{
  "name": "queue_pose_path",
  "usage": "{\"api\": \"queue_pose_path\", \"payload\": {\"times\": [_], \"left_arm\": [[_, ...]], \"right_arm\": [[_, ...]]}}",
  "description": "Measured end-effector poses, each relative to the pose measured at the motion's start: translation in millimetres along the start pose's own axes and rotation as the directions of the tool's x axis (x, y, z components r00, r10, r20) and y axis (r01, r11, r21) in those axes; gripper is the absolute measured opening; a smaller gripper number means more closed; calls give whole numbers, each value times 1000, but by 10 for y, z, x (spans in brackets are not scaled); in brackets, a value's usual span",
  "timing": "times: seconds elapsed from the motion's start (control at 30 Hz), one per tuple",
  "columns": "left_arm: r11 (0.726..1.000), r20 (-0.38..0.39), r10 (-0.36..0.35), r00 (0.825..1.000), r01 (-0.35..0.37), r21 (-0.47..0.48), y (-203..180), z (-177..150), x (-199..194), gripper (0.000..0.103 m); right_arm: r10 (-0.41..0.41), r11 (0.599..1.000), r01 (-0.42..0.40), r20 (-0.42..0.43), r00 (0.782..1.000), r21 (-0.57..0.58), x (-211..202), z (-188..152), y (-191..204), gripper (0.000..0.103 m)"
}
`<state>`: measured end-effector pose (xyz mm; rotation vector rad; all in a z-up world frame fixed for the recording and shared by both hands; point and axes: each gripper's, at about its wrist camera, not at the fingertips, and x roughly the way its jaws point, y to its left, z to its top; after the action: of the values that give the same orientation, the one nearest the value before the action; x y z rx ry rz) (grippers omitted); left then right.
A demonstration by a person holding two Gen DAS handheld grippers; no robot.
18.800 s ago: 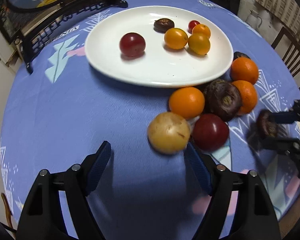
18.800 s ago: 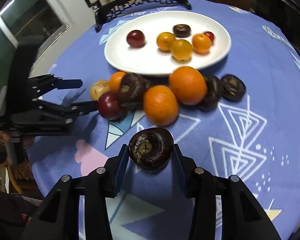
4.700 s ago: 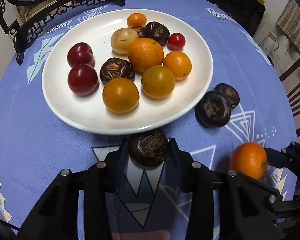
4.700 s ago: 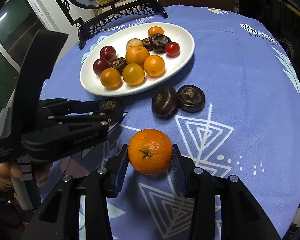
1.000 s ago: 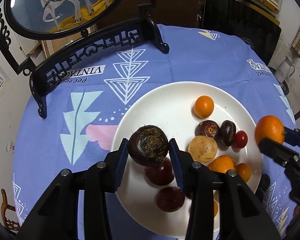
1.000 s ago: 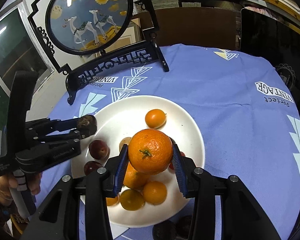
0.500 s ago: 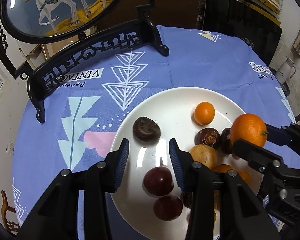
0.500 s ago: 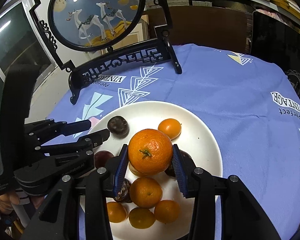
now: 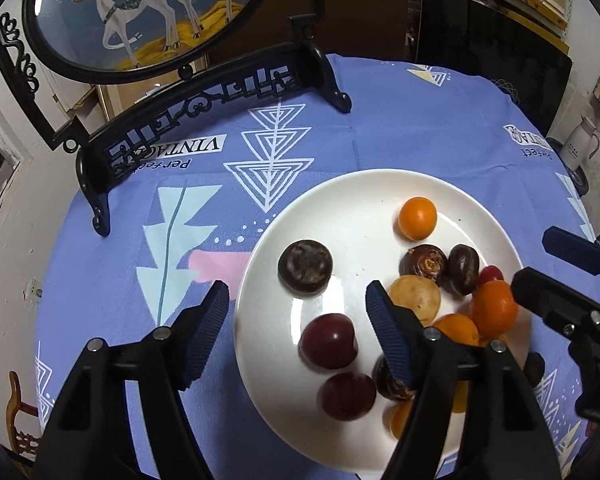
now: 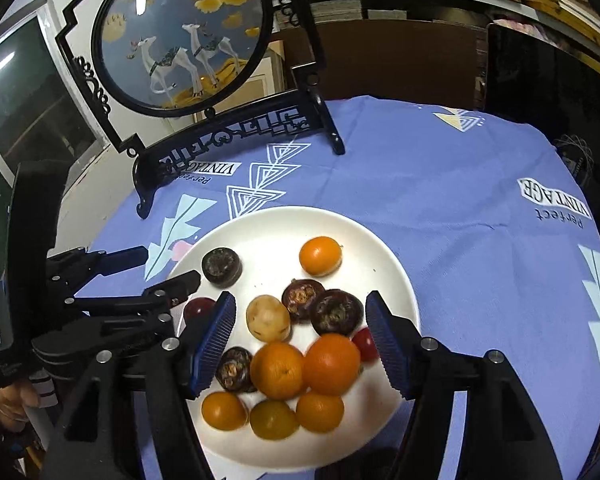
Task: Organize fruits
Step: 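Move both open grippers back toward the last brown fruits on the cloth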
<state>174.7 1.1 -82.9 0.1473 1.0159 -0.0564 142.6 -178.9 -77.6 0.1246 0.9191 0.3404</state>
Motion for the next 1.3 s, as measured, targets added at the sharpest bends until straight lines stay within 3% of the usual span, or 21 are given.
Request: {"api": "queue_pose_path", "payload": {"times": [0.5, 0.63, 0.77, 0.97, 1.17, 1.3], "left_arm": [[999, 31, -35, 999, 35, -20, -26, -311, -461, 71], [999, 26, -50, 998, 51, -13, -90, -474, -543, 74], [997, 11, -70, 998, 70, -26, -108, -604, -595, 75], [997, -9, -69, 998, 69, -32, -125, -746, -639, 75], [997, -21, -63, 998, 62, -48, -89, -829, -670, 76], [997, -32, -54, 998, 53, -54, -44, -888, -672, 76]], "right_arm": [[-51, 998, 48, 57, 997, 42, -630, -350, -207, 71], [-75, 996, 75, 15, 997, 44, -709, -647, -395, 73], [-108, 994, 109, -87, 990, 5, -642, -1049, -519, 73], [37, 999, -40, -167, 985, -16, -466, -1370, -264, 73], [93, 993, -100, -106, 990, -63, -298, -1150, -51, 73], [92, 993, -102, -141, 986, -60, -95, -1131, -37, 75]]}}
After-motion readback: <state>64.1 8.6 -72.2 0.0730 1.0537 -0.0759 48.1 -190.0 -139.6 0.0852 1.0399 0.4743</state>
